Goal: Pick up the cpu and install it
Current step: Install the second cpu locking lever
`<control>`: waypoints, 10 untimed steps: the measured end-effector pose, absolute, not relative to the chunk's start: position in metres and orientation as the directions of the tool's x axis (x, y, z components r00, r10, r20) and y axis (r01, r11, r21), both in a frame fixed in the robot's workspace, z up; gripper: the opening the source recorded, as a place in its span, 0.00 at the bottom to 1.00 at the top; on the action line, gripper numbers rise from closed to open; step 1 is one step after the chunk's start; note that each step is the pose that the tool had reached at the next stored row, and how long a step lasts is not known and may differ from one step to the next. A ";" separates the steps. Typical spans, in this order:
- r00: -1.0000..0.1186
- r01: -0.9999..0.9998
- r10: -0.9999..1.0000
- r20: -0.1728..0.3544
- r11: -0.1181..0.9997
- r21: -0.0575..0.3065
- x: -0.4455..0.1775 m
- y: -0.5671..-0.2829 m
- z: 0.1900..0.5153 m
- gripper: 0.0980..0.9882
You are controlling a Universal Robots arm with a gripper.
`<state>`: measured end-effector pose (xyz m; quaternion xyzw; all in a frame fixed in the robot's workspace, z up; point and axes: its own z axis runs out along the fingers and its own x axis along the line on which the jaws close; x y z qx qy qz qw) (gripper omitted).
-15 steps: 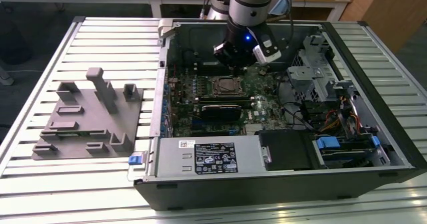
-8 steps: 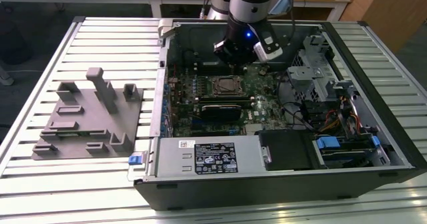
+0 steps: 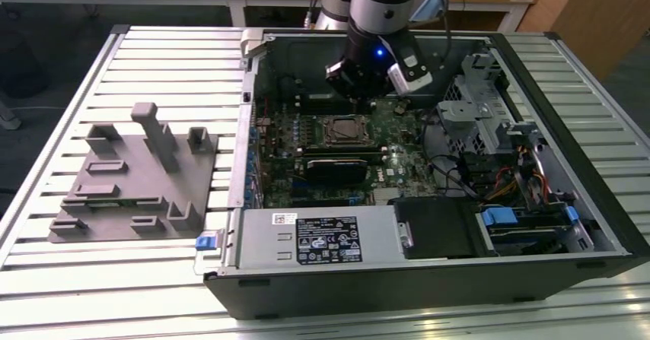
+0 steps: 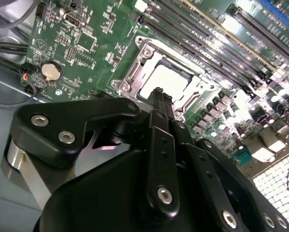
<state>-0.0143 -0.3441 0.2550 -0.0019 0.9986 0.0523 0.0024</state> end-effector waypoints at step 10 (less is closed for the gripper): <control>-1.000 -0.004 -0.004 -0.005 0.994 0.105 -0.014 -0.353 0.254 0.01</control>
